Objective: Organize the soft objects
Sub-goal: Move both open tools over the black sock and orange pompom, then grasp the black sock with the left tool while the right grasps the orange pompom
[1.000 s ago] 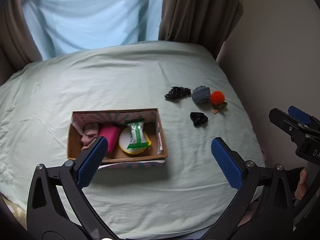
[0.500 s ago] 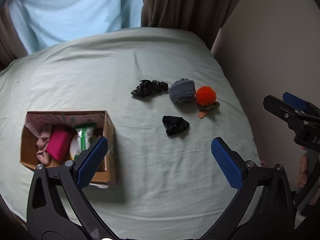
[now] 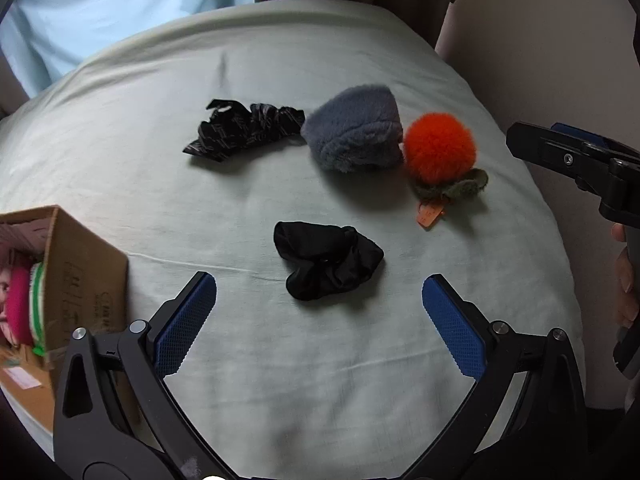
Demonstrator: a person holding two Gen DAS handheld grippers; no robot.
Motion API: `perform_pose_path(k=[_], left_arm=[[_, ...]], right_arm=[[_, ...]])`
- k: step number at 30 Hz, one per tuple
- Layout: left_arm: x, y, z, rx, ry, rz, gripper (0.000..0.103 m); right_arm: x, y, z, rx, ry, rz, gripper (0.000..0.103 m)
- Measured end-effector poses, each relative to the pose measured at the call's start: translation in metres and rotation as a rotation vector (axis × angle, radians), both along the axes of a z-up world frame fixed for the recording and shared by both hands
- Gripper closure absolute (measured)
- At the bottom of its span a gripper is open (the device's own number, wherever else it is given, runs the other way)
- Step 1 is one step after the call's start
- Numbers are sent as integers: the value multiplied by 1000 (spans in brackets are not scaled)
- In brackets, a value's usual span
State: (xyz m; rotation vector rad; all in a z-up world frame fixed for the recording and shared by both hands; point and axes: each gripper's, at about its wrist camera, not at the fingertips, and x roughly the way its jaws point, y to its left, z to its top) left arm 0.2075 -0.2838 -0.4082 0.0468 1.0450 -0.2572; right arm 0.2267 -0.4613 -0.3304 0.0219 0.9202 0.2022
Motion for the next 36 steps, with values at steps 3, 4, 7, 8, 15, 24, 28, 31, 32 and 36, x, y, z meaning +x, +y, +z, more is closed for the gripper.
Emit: perform_pose_path(k=[3, 4, 7, 8, 15, 24, 28, 31, 32, 36], left_arm=[[9, -7, -25, 16, 3, -8, 0], [11, -8, -31, 22, -1, -9, 1], [17, -13, -48, 44, -2, -8, 1], [18, -15, -52, 51, -5, -9, 1], [28, -22, -64, 77, -33, -22, 18], [39, -16, -60, 67, -33, -18, 53], [42, -8, -57, 56, -28, -10, 67], [43, -4, -54, 55, -28, -8, 68], [43, -3, -52, 53, -27, -7, 69], [39, 4, -39, 42, -33, 1, 69]], right_arm=[[16, -2, -27, 2, 19, 47, 0], [21, -1, -35, 0, 24, 61, 2], [34, 1, -55, -15, 34, 95, 6], [39, 2, -62, -20, 36, 101, 6], [62, 3, -96, -6, 40, 103, 6], [74, 12, -116, 5, 56, 131, 42], [72, 15, -119, 16, 58, 134, 57], [70, 15, -119, 21, 56, 125, 65], [69, 15, -119, 24, 54, 118, 66], [63, 11, -110, 36, 38, 93, 66]])
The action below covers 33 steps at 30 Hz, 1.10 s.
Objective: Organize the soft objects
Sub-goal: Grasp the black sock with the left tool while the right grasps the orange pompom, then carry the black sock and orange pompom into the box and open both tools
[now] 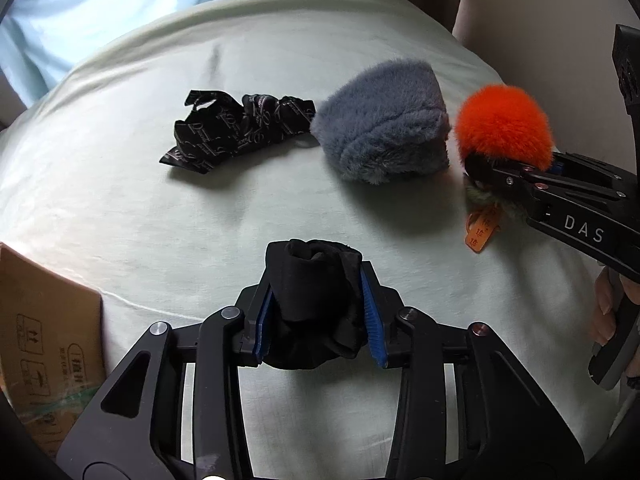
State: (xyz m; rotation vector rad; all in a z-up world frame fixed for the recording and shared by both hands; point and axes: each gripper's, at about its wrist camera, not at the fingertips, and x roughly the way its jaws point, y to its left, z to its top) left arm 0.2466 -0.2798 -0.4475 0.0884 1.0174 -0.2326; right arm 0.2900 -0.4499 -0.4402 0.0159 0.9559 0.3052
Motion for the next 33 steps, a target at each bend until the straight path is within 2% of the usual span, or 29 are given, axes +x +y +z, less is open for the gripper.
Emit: perform_pose_path(k=[4, 9, 17, 26, 33], left_arm=[[-5, 6, 23, -9, -19, 0, 69], [-9, 13, 66, -31, -52, 2, 69], [-37, 49, 156, -81, -82, 21, 69], [-76, 141, 238, -125, -104, 74, 69], [-91, 220, 268, -133, -114, 118, 69]], right_arm=[[-7, -1, 17, 10, -16, -17, 66], [-21, 0, 52, 13, -49, -28, 66], [-48, 16, 136, 17, -88, -58, 66], [-93, 70, 233, 40, -84, -101, 66], [-120, 138, 284, 85, -101, -125, 66]])
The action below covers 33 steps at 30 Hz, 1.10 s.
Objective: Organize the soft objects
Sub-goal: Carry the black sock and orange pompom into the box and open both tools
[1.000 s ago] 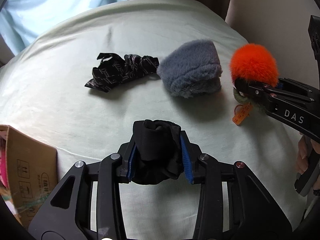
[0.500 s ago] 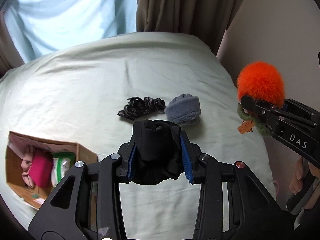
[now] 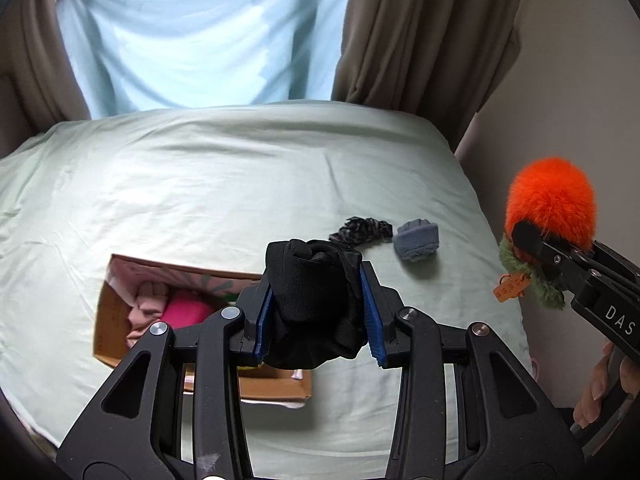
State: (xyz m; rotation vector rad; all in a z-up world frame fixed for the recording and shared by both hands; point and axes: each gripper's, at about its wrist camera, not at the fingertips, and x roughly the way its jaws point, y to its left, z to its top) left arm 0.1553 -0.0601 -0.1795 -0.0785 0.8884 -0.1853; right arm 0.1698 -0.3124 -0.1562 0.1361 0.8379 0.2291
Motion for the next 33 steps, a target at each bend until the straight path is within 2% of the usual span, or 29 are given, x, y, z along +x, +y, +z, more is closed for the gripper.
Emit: perform_pose_path(k=[6, 10, 18, 24, 33], left_arm=[[-6, 69, 7, 19, 3, 18, 69], [-9, 119, 8, 35, 20, 20, 69], [-10, 202, -15, 65, 57, 35, 69], [-2, 235, -46, 66, 126, 23, 69], [12, 241, -102, 83, 229, -9, 69]], right_arm=[[-13, 75, 17, 0, -11, 20, 66], [-21, 124, 13, 25, 10, 24, 66], [-27, 210, -1, 15, 54, 9, 66], [-25, 253, -20, 9, 108, -13, 66], [-13, 289, -61, -62, 198, -1, 66]])
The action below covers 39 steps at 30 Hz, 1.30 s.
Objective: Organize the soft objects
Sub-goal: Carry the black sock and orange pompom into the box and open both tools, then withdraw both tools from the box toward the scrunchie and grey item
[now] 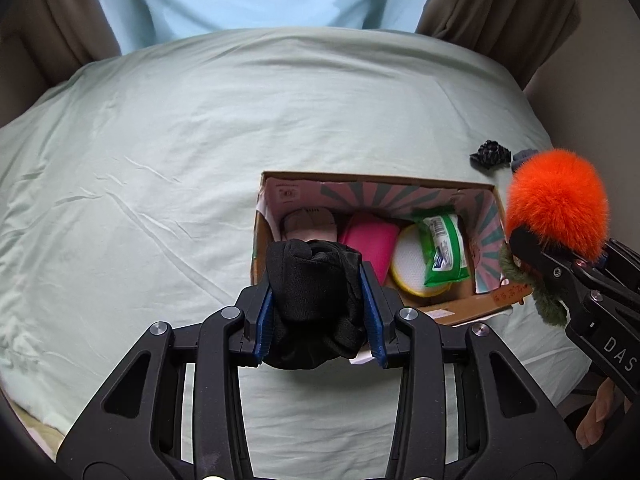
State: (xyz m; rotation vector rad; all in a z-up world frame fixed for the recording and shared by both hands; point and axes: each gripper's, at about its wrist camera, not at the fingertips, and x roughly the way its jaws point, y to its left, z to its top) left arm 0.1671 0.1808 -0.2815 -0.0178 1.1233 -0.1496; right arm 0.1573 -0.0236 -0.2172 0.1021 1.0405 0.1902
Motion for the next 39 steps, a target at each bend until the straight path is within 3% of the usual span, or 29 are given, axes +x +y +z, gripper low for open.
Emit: perform_pose_path(k=[15, 19, 21, 22, 23, 25, 26, 27, 39], left_arm=[[40, -30, -84, 41, 161, -101, 69], [45, -37, -93, 33, 179, -144, 69], [45, -40, -93, 35, 173, -160, 59], [44, -42, -93, 33, 175, -166, 31], [43, -43, -93, 44, 167, -163, 1], [40, -44, -90, 69, 139, -157, 0], [40, -45, -91, 74, 152, -163, 0], [39, -46, -92, 82, 163, -169, 0], [24, -40, -77, 84, 141, -160, 0]], right_arm=[[38, 8, -82, -6, 143, 46, 66], [52, 6, -101, 22, 196, 61, 66], [57, 7, -108, 22, 210, 71, 63], [59, 8, -111, 21, 213, 77, 63], [61, 9, -113, 25, 217, 83, 56], [66, 10, -118, 37, 227, 89, 26], [68, 11, -120, 33, 231, 87, 6], [69, 11, -122, 26, 232, 85, 1], [60, 6, -113, 2, 204, 73, 1]])
